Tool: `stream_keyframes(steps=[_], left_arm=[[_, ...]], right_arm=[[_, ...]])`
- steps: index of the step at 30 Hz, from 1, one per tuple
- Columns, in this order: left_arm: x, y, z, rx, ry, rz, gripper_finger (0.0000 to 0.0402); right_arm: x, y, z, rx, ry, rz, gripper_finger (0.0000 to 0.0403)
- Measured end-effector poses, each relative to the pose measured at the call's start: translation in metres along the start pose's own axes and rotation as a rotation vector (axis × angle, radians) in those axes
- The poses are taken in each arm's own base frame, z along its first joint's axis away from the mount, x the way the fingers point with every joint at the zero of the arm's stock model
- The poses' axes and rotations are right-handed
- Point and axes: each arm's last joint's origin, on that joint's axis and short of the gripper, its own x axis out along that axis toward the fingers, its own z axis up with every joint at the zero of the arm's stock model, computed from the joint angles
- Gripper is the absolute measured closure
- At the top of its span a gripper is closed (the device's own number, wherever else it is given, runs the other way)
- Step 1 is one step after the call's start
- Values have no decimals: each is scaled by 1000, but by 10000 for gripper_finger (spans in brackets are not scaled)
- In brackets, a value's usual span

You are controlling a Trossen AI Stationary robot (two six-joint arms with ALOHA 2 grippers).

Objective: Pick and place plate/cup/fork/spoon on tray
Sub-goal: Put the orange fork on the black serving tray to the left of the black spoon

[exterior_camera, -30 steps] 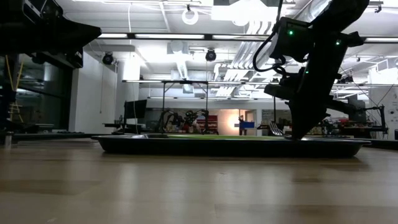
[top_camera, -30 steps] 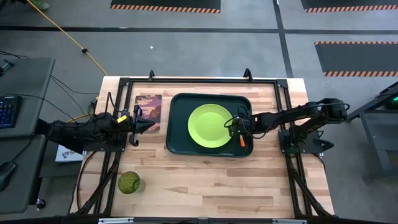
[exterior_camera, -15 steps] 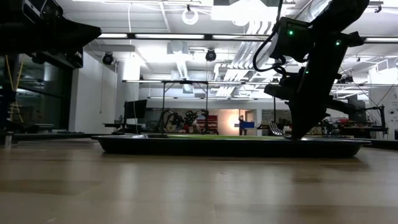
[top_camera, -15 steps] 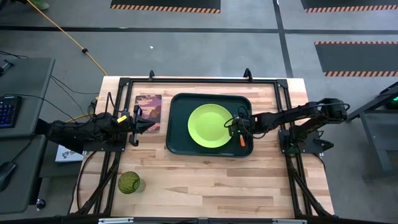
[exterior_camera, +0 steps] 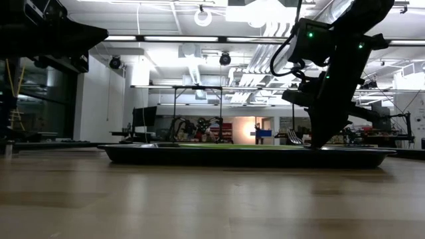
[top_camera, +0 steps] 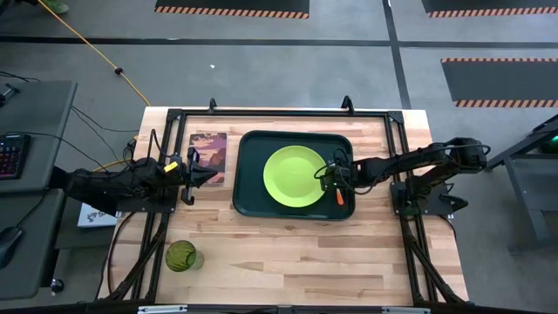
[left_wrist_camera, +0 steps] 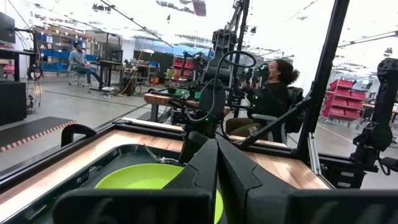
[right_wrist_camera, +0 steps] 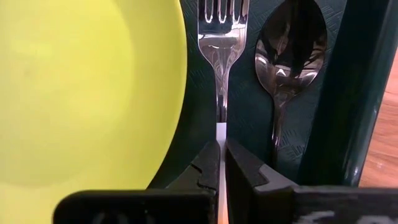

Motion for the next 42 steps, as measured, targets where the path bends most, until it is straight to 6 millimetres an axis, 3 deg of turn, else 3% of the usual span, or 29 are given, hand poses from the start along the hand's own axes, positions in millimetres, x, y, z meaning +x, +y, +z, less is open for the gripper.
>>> stream_keyframes(steps=[42], left_arm=[[0,0,0,0,0,0,398]], right_arm=[[0,-1,0,19,0,-9,402]])
